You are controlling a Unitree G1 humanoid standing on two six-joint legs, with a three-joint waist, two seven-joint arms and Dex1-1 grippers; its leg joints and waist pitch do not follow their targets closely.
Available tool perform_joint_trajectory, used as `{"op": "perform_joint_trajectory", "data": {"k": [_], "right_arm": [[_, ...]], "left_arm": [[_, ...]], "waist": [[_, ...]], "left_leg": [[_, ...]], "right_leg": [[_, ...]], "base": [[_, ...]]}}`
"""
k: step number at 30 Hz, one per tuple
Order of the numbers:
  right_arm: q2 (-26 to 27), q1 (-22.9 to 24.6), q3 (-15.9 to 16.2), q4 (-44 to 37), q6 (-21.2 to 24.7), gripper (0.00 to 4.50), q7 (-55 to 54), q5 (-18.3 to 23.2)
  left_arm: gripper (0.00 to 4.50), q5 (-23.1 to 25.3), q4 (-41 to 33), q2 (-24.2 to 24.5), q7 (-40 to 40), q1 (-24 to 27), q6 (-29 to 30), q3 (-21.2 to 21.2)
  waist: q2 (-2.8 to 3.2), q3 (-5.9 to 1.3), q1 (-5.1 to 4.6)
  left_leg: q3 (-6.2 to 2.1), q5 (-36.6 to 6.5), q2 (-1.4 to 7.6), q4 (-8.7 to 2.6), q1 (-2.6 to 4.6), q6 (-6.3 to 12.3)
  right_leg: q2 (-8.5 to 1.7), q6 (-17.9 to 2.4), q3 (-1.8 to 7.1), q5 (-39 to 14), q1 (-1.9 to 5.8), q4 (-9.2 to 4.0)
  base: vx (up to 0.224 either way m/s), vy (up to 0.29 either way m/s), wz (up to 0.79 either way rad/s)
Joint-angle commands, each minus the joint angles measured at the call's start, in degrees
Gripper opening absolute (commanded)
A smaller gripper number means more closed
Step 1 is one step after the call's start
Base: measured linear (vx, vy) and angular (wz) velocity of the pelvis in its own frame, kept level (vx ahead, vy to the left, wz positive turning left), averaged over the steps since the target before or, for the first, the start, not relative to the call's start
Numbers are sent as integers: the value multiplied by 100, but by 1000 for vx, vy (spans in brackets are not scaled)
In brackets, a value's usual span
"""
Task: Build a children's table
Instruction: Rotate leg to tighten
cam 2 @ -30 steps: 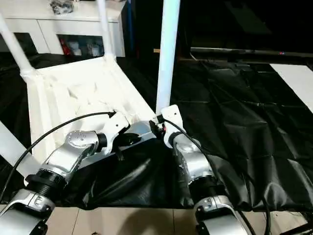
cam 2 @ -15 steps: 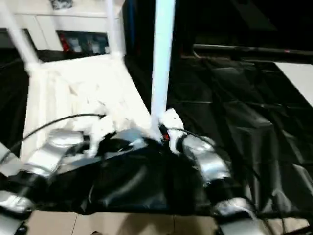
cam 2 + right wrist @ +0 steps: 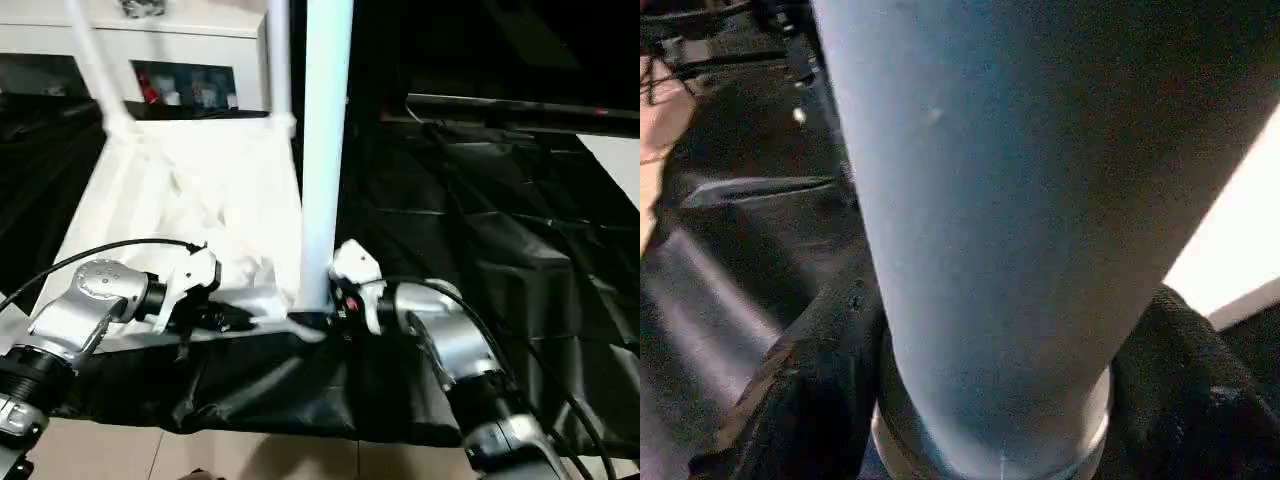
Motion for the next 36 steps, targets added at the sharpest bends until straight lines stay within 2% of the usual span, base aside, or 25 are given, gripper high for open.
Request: {"op": "perform_joint_trajectory", "data": {"k": [1, 3, 4, 5, 6, 9, 10, 11, 12, 13, 14, 15, 16, 17, 18, 21, 23, 24, 25, 26, 27, 29, 32, 35, 36], "right_arm": [[30, 27, 271, -156, -18, 272, 223, -34], [24, 25, 289, -156, -18, 265, 231, -20], [58, 27, 286, -148, -17, 265, 184, -5], [62, 27, 284, -147, -17, 265, 177, -3], [164, 37, 229, -106, -9, 264, 4, 8], [225, 44, 194, -82, -5, 263, -102, 7], [356, 42, 111, 9, 22, 263, -404, -30], [356, 42, 111, 9, 22, 263, -404, -30], [780, -45, -127, 421, 75, 263, -1494, -227], [1132, -143, -323, 794, 129, 263, -2381, -352], [1135, -144, -325, 798, 130, 263, -2390, -354], [1135, -144, -325, 798, 130, 263, -2390, -354], [1327, -220, -409, 997, 146, 263, -2902, -424], [1498, -292, -492, 1164, 182, 263, -3330, -459], [1725, -401, -561, 1329, 220, 263, -3780, -485], [2056, -595, -592, 1549, 302, 263, -4271, -515], [2135, -648, -572, 1593, 306, 263, -4328, -536], [2245, -723, -561, 1678, 112, 263, -4232, -637], [2247, -724, -561, 1679, 109, 298, -4230, -638], [2276, -751, -585, 1707, 27, 298, -4175, -608], [2230, -734, -633, 1617, 37, 332, -3964, -470], [2144, -716, -644, 1540, 56, 342, -3822, -426], [1941, -663, -599, 1410, 63, 368, -3574, -414], [1497, -504, -375, 1065, 13, 377, -3025, -532], [1323, -448, -293, 957, -44, 377, -2795, -574]], "left_arm": [[0, -93, -170, -91, -31, -47, -42, -111], [0, -81, -158, -96, -20, -48, -48, -104], [0, -70, -144, -123, 49, -54, -50, -78], [0, -67, -141, -131, 72, -54, -52, -70], [0, -12, -68, -255, 420, -85, -33, 34], [0, 18, -26, -319, 600, -104, -10, 85], [0, 49, 32, -445, 925, -140, 66, 173], [0, 49, 32, -445, 925, -140, 66, 173], [0, 172, 113, -732, 1672, -204, 227, 311], [0, 254, 143, -974, 2139, -244, 365, 359], [0, 255, 143, -977, 2144, -244, 367, 359], [0, 255, 143, -977, 2144, -244, 367, 359], [0, 294, 163, -1130, 2375, -265, 439, 363], [0, 346, 175, -1258, 2576, -279, 463, 351], [0, 391, 177, -1444, 2815, -307, 530, 331], [0, 466, 147, -1718, 3105, -333, 591, 255], [0, 484, 124, -1789, 3162, -334, 607, 231], [0, 510, 80, -1898, 3161, -311, 605, 208], [0, 511, 79, -1899, 3161, -311, 605, 208], [0, 518, 52, -1918, 3139, -297, 597, 189], [0, 495, 5, -1859, 3017, -266, 542, 164], [0, 437, -79, -1762, 2851, -218, 477, 141], [0, 394, -193, -1585, 2553, -132, 302, 121], [0, 262, -437, -1289, 2066, 34, 160, 129], [0, 209, -496, -1203, 1900, 77, 154, 133]], "waist": [[-30, -357, -5], [-35, -355, -4], [-77, -359, -6], [-61, -358, -1], [-74, -358, -3], [-69, -347, 10], [-97, -345, 16], [-95, -336, 14], [-103, -330, 2], [-78, -303, -25], [-103, -307, -66], [-102, -316, -72], [-79, -320, -94], [-93, -318, -115], [-46, -312, -141], [-57, -324, -173], [-30, -331, -182], [-6, -338, -177], [-32, -346, -178], [-30, -352, -172], [26, -357, -165], [3, -361, -173], [15, -356, -179], [0, -366, -169], [-39, -368, -171]], "left_leg": [[26, -1293, 105, -409, 65, 161], [23, -1286, 104, -410, 64, 159], [27, -1248, 105, -407, 60, 170], [21, -1233, 105, -407, 56, 171], [26, -1227, 113, -407, 62, 182], [28, -1256, 106, -408, 64, 164], [28, -1285, 101, -409, 62, 148], [30, -1295, 99, -410, 59, 133], [29, -1310, 93, -409, 46, 84], [12, -1456, 87, -437, 65, -39], [-20, -1587, 75, -456, 59, -145], [-37, -1623, 77, -463, 57, -160], [-35, -1648, 81, -464, 56, -143], [-25, -1715, 75, -451, 72, -119], [-26, -1762, 63, -455, 73, -121], [-21, -1782, 61, -445, 83, -135], [-34, -1759, 57, -455, 63, -144], [-24, -1756, 60, -447, 67, -127], [-24, -1691, 55, -445, 46, -90], [-19, -1644, 55, -444, 39, -70], [-17, -1599, 60, -439, 50, -53], [-13, -1573, 59, -441, 40, -23], [-17, -1593, 62, -447, 30, 2], [-21, -1491, 74, -442, 23, 59], [-6, -1418, 77, -434, 14, 108]], "right_leg": [[-280, -1290, 197, -1251, 265, -396], [-285, -1278, 197, -1311, 267, -400], [-284, -1269, 196, -1305, 269, -400], [-287, -1271, 196, -1303, 269, -388], [-286, -1277, 196, -1287, 256, -391], [-291, -1242, 201, -1408, 254, -407], [-294, -1202, 198, -1512, 254, -418], [-296, -1179, 202, -1581, 248, -424], [-310, -1126, 205, -1755, 240, -432], [-319, -1054, 192, -2144, 207, -478], [-318, -906, 165, -2510, 233, -497], [-325, -846, 158, -2581, 248, -506], [-316, -792, 171, -2516, 234, -518], [-304, -810, 183, -2433, 201, -532], [-296, -828, 185, -2451, 194, -526], [-288, -821, 184, -2442, 189, -547], [-282, -844, 175, -2318, 210, -526], [-274, -864, 184, -2139, 200, -527], [-270, -903, 182, -1957, 228, -505], [-268, -922, 184, -1865, 234, -496], [-269, -990, 190, -1679, 230, -483], [-259, -1060, 181, -1522, 255, -465], [-267, -1049, 174, -1636, 265, -478], [-269, -1076, 176, -1477, 283, -459], [-263, -1095, 179, -1381, 288, -452]], "base": [[0, 0, 0], [0, 0, 0], [0, 0, 0], [0, 0, 0], [0, 0, 0], [0, 0, 0], [0, 0, 0], [0, 0, 0], [0, 0, 0], [0, 0, 0], [0, 0, 0], [0, 0, 0], [0, 0, 0], [0, 0, 0], [0, 0, 0], [0, 0, 0], [0, 0, 0], [0, 0, 0], [0, 0, 0], [0, 0, 0], [0, 0, 0], [0, 0, 0], [0, 0, 0], [0, 0, 0], [0, 0, 0]]}}
